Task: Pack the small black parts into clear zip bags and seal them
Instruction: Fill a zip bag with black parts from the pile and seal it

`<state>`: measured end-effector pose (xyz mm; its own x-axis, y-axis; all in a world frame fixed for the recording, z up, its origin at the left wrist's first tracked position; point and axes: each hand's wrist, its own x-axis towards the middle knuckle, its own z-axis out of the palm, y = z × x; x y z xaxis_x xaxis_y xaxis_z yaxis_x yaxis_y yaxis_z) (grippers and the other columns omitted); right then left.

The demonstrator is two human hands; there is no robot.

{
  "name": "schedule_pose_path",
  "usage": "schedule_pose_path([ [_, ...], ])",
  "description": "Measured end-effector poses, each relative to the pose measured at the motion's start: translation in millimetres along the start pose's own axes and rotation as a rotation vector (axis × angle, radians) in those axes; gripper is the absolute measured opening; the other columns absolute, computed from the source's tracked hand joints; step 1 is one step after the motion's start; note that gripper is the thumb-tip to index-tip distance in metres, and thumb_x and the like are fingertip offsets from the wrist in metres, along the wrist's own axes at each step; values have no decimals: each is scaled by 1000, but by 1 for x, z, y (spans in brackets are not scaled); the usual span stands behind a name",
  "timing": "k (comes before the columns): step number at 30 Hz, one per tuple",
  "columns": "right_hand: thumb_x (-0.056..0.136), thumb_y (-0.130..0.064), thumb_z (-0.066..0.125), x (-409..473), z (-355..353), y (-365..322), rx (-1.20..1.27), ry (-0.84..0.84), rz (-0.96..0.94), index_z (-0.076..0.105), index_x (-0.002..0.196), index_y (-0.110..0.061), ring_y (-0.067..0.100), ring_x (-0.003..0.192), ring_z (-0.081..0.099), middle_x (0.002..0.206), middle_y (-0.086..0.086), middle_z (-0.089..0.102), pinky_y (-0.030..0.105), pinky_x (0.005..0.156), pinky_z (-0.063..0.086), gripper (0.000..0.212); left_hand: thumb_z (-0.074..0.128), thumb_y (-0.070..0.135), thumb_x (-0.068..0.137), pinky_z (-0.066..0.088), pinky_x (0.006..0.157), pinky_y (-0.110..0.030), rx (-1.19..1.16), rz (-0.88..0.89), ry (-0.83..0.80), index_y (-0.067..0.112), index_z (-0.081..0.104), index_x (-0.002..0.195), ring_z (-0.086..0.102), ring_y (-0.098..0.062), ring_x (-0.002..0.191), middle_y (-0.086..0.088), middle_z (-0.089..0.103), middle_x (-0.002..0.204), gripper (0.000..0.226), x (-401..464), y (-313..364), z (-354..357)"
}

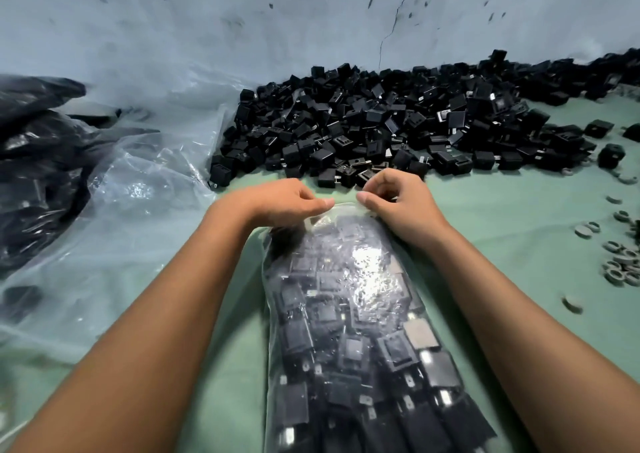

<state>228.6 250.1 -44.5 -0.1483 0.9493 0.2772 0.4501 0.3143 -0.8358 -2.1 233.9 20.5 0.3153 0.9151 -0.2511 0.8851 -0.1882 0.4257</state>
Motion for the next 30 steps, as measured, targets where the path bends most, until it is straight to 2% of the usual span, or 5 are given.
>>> schedule_pose_path([
  [4, 97, -51, 62, 2, -7, 3, -174, 90, 48, 69, 77, -19, 16, 71, 65, 70, -2, 70, 36, 68, 52, 39, 56, 51, 101, 41, 58, -20, -146, 48, 146, 25, 70, 77, 54, 8, 51, 20, 62, 58, 38, -1, 11, 14],
  [9, 98, -61, 53, 12, -17, -10, -492, -213, 96, 54, 59, -9, 22, 55, 55, 56, 4, 61, 33, 54, 40, 65, 72, 35, 95, 51, 78, -29, -253, 125, 229, 24, 78, 87, 66, -7, 77, 9, 73, 79, 15, 3, 13, 32],
  [15, 93, -41, 73, 16, -24, -9, -75, -448, 324, 66, 56, -16, 9, 35, 43, 47, 0, 57, 17, 36, 30, 45, 79, 31, 90, 47, 67, -24, -290, 98, 147, 20, 79, 80, 61, -3, 62, 3, 74, 71, 15, 8, 9, 25],
  [23, 92, -35, 76, 17, -9, 3, 189, -338, 117, 63, 65, -5, 11, 39, 39, 48, 1, 50, 19, 38, 33, 42, 73, 45, 93, 37, 55, -24, -245, 85, 177, 22, 72, 69, 43, -1, 47, 14, 51, 50, 32, 11, 14, 26],
  [30, 95, -35, 72, 15, -12, 1, 178, -340, 109, 61, 65, -1, 9, 39, 41, 49, 0, 52, 17, 39, 33, 47, 75, 33, 93, 40, 52, -20, -373, 111, 154, 13, 73, 77, 49, -4, 49, 7, 63, 60, 25, 17, 19, 29],
])
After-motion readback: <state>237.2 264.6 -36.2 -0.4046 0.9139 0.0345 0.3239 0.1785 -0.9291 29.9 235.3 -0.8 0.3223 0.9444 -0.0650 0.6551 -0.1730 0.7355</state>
